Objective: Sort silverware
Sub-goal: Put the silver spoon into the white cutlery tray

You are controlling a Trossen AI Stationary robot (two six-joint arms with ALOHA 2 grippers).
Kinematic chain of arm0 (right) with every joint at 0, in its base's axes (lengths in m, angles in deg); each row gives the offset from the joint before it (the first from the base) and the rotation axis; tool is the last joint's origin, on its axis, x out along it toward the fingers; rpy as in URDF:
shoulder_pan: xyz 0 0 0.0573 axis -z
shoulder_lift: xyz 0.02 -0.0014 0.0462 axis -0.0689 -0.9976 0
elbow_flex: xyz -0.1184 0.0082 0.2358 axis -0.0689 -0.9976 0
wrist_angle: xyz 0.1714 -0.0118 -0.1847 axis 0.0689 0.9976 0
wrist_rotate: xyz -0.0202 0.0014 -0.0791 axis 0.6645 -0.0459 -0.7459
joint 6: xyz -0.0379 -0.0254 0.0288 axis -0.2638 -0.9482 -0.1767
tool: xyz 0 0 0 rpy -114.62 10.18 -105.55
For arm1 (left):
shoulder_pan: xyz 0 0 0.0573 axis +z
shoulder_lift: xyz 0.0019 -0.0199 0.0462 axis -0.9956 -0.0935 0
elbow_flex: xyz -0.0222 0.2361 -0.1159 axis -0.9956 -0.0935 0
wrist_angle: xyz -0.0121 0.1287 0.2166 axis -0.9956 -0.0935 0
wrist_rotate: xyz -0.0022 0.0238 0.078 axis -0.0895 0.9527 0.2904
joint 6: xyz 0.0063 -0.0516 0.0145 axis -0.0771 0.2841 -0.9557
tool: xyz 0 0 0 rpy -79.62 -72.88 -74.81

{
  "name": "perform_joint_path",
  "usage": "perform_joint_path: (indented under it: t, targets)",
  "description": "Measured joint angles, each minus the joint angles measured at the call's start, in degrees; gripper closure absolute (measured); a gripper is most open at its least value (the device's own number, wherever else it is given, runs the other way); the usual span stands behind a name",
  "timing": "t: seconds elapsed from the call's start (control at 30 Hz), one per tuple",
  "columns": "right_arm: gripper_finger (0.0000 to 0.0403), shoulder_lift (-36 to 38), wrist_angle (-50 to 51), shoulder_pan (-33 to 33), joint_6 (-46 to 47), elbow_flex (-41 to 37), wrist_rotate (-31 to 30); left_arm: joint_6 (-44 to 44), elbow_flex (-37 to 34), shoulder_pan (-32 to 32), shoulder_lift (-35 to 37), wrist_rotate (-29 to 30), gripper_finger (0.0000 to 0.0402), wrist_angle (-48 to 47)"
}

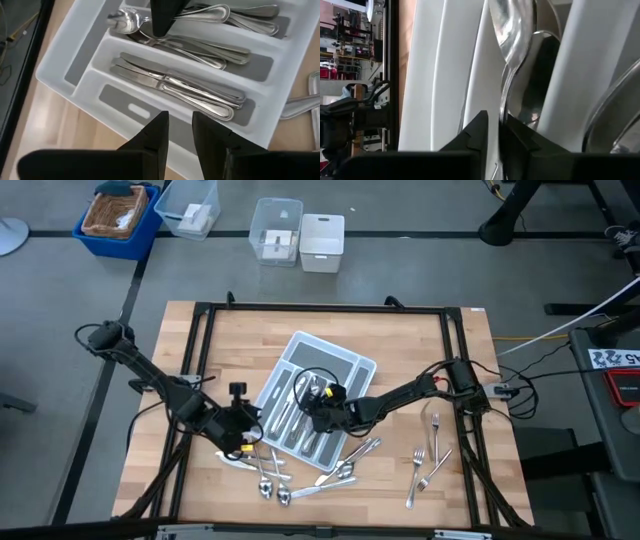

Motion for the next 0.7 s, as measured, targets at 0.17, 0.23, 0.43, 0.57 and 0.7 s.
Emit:
perform_joint_path:
  t: [0.17,0.23,0.43,0.57,0.7]
  targets:
    - [0.0331,0.0,-0.1,0.0,0.4,0.0,0.2,2.5,0.0,-0.9,0.0,0.0,0.0325,0.0]
    - [0.0327,0.0,-0.3,0.0,0.4,0.0,0.4,3.8,0.0,-1.2,0.0,0.0,0.0325,0.0]
    - [0.0332,0.6,-0.1,0.2,0.1,0.0,6.4,7.3,0.0,-3.0,0.0,0.0,0.0325,0.0]
    - [0.0341,1.2,-0.4,0.1,-0.5,0.0,9.7,8.8,0.0,-4.6,0.0,-0.2,0.0325,0.1]
    - [0.0346,2.7,0.3,0.1,-4.1,0.0,12.8,9.4,0.0,-6.1,0.0,-3.6,0.0325,0.1]
